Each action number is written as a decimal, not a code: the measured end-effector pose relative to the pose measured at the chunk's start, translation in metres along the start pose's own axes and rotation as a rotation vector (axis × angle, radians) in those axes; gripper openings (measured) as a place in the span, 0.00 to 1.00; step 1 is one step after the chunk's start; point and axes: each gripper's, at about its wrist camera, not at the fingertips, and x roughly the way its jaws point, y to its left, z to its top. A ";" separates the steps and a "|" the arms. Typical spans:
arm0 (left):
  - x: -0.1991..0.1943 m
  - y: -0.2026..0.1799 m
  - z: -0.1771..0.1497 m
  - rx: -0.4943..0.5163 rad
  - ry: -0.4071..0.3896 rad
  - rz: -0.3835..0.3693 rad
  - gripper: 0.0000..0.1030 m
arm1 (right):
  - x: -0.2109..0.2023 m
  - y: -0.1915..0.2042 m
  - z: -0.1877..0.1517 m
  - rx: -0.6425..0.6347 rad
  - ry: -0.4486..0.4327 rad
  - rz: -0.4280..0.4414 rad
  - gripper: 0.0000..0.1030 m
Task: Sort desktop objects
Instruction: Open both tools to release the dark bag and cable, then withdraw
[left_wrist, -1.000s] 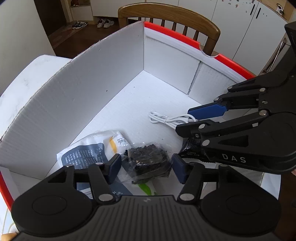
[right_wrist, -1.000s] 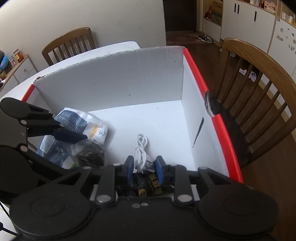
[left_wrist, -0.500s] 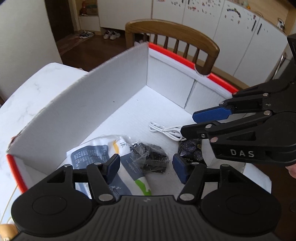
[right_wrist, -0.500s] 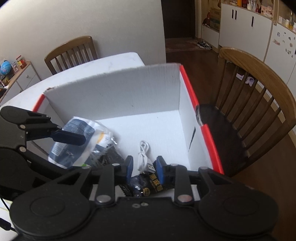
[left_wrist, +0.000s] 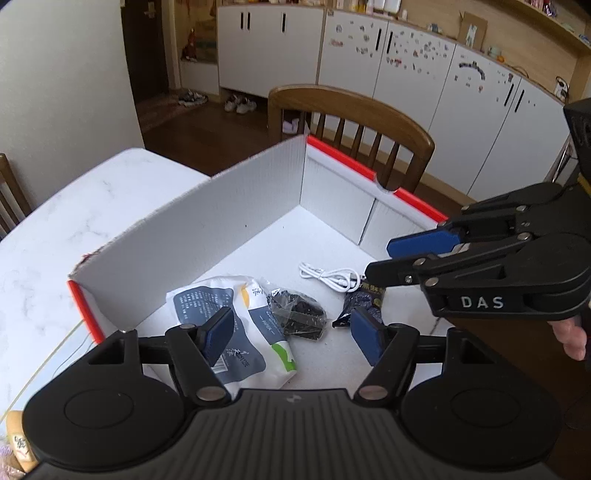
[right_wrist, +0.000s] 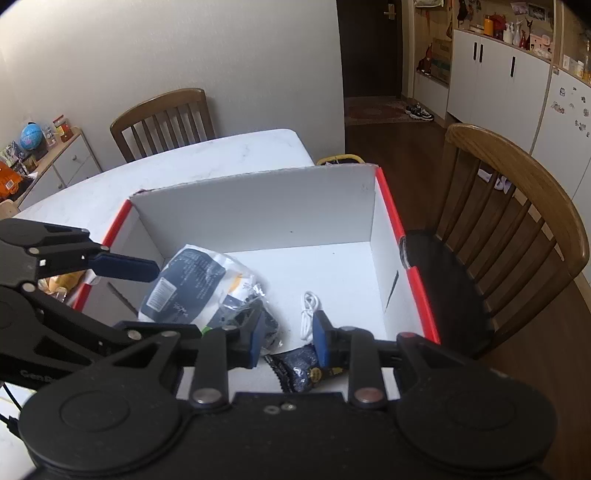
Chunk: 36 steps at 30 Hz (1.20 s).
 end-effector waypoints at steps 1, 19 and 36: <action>-0.004 -0.001 -0.001 -0.002 -0.010 -0.002 0.71 | -0.002 0.001 0.000 0.000 -0.004 -0.001 0.27; -0.084 0.015 -0.047 -0.039 -0.139 -0.007 0.79 | -0.036 0.057 -0.009 -0.006 -0.100 -0.014 0.55; -0.153 0.051 -0.105 -0.016 -0.190 0.024 1.00 | -0.054 0.135 -0.022 -0.011 -0.151 -0.030 0.82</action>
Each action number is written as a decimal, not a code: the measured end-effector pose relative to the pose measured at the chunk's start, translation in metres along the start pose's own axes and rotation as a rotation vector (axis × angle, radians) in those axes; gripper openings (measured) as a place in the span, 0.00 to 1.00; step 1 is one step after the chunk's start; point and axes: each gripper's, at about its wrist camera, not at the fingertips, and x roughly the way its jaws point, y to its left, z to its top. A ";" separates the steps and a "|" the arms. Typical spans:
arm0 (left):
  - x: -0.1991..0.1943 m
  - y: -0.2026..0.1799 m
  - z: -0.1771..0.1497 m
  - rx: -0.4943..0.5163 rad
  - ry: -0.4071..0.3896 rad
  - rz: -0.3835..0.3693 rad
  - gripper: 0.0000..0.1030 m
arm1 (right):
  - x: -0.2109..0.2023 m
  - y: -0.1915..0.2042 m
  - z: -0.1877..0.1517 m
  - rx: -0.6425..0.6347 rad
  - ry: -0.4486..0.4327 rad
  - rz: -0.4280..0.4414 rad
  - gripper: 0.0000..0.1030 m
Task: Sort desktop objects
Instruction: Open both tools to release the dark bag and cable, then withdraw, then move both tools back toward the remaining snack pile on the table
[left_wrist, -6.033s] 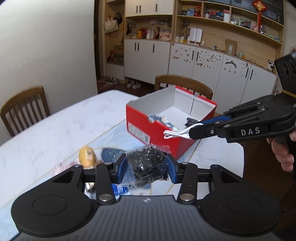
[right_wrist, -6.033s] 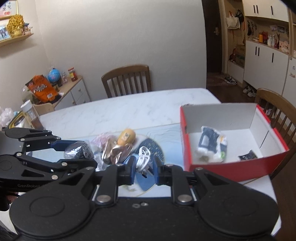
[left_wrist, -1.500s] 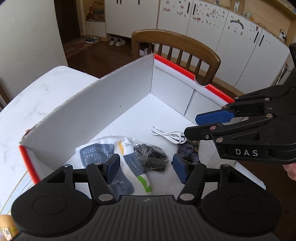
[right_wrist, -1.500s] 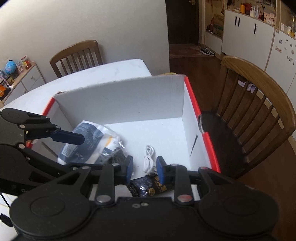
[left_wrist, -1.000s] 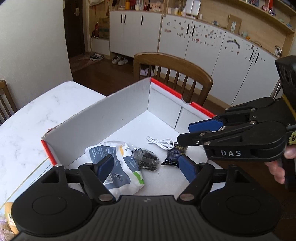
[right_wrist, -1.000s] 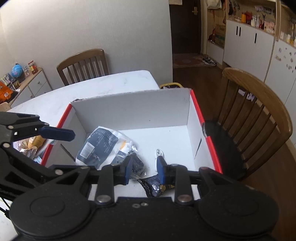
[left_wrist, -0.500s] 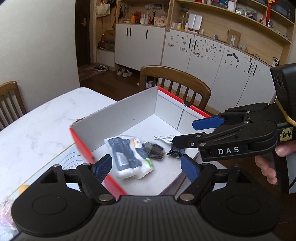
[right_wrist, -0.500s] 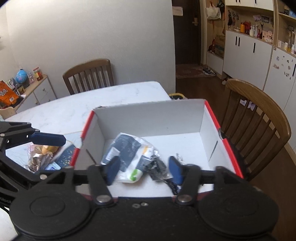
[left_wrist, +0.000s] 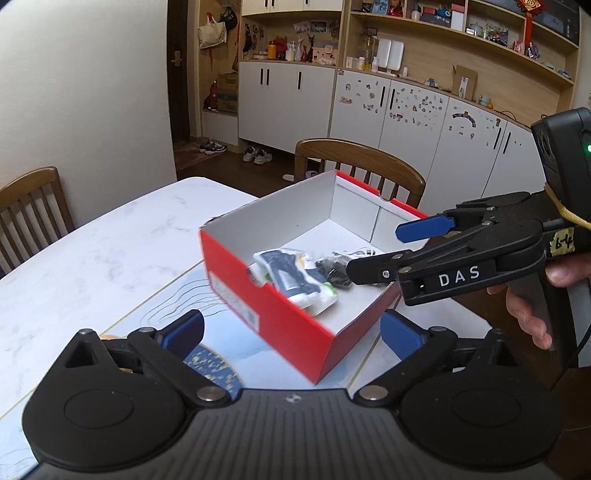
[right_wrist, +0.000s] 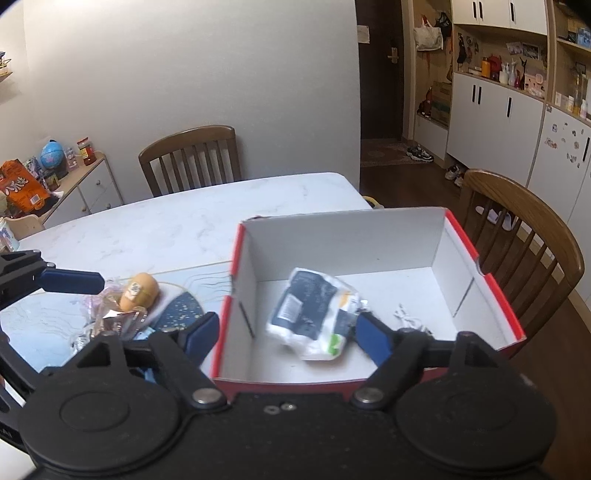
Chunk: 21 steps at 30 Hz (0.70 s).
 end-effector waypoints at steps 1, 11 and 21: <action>-0.005 0.003 -0.003 0.002 -0.004 0.003 1.00 | 0.000 0.005 0.000 -0.002 -0.003 0.000 0.83; -0.043 0.035 -0.032 -0.012 -0.030 0.051 1.00 | -0.004 0.059 -0.003 -0.033 -0.013 0.025 0.85; -0.078 0.067 -0.059 -0.033 -0.049 0.108 1.00 | 0.000 0.108 -0.005 -0.049 -0.014 0.063 0.85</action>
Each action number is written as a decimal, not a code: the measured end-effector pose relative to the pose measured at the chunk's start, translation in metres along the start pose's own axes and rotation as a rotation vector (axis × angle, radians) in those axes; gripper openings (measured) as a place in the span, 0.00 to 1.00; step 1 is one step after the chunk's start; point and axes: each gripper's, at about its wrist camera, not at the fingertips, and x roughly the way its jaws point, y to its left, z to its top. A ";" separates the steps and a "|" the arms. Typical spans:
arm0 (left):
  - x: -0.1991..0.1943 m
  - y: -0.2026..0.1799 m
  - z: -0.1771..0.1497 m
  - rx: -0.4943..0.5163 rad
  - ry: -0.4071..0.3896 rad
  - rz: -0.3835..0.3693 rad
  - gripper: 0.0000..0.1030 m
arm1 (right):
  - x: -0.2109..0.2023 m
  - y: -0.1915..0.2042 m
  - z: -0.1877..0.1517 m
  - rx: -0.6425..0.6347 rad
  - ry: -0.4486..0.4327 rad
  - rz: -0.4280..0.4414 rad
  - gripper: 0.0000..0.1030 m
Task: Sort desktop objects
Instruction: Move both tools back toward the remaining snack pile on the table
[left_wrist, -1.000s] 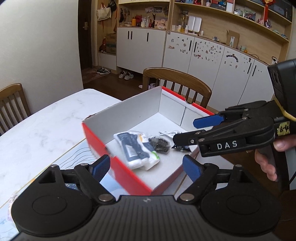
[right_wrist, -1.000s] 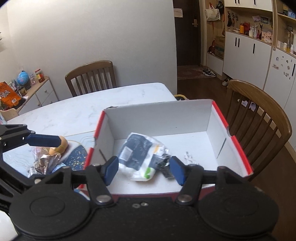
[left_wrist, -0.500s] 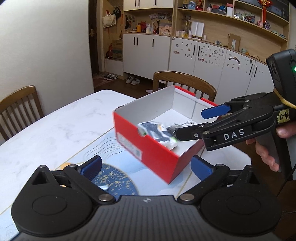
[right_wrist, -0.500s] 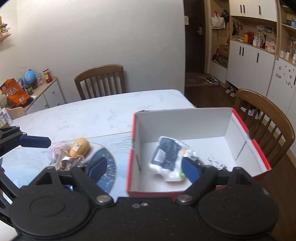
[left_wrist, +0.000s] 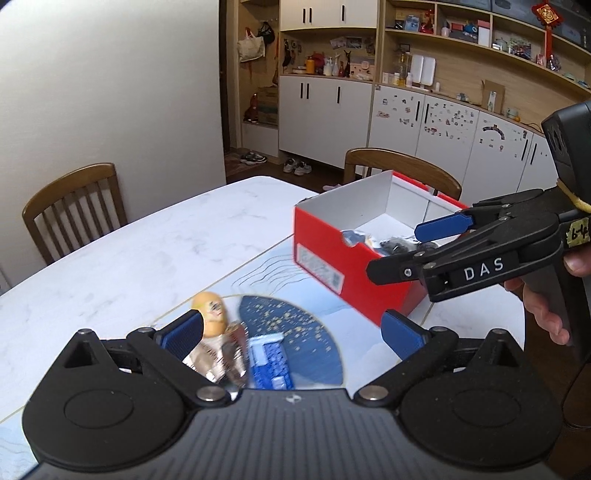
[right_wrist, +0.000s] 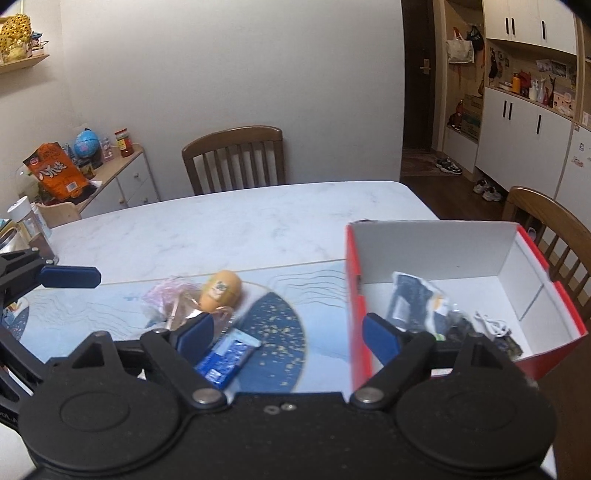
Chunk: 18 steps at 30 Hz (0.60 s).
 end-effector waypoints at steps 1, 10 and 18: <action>-0.002 0.003 -0.003 -0.002 -0.001 -0.001 1.00 | 0.001 0.004 0.000 0.001 0.000 0.003 0.85; -0.011 0.033 -0.030 -0.026 -0.004 0.017 1.00 | 0.014 0.034 -0.009 -0.013 0.024 0.018 0.85; -0.001 0.048 -0.050 -0.016 0.014 0.022 1.00 | 0.035 0.047 -0.019 -0.017 0.059 0.013 0.85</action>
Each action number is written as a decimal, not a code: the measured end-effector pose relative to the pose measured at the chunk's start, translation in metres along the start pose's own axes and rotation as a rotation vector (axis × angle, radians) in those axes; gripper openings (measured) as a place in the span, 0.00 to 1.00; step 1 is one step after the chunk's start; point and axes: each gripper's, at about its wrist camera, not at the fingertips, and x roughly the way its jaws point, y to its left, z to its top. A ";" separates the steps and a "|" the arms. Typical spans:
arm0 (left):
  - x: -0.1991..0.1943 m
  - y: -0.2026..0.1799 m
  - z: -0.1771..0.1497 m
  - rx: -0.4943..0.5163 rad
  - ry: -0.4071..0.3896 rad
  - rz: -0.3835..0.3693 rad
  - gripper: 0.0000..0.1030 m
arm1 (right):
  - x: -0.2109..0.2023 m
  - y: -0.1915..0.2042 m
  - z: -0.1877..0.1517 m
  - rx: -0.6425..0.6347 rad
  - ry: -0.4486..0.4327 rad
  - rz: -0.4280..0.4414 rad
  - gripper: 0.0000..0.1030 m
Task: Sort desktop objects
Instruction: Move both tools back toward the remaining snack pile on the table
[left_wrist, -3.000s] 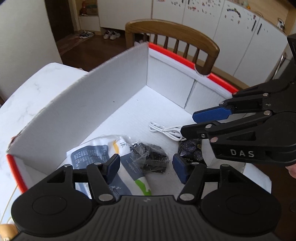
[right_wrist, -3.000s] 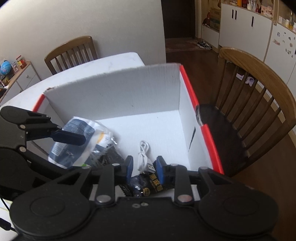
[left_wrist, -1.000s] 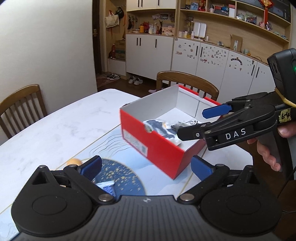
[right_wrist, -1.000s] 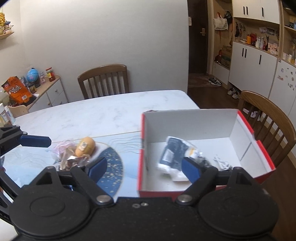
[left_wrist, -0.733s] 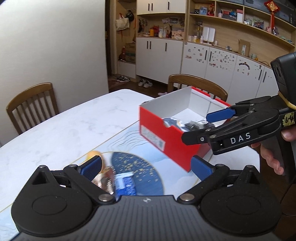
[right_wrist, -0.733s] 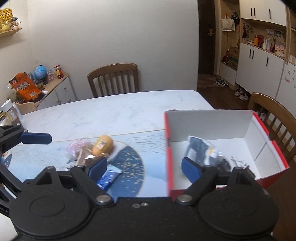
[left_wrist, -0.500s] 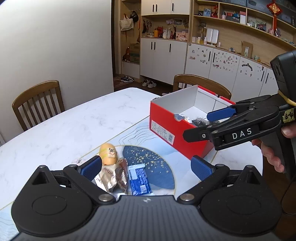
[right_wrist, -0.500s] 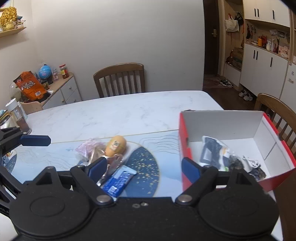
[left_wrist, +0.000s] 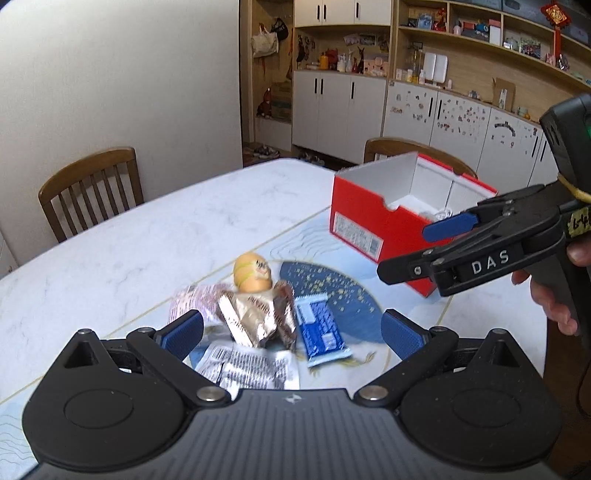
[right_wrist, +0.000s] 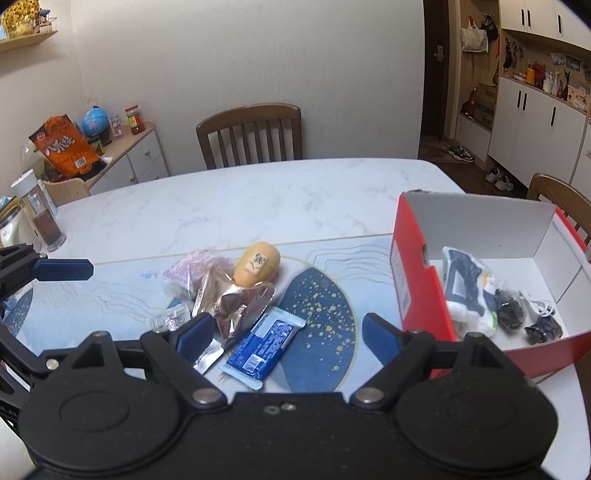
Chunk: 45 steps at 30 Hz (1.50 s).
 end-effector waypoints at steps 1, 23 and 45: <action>0.002 0.003 -0.002 -0.006 0.003 0.000 1.00 | 0.003 0.001 -0.001 0.000 0.004 0.001 0.85; 0.067 0.029 -0.042 0.029 0.054 0.025 1.00 | 0.067 0.019 -0.025 -0.035 0.089 0.021 0.83; 0.112 0.050 -0.060 -0.001 0.110 0.007 1.00 | 0.118 0.024 -0.030 -0.024 0.150 -0.007 0.79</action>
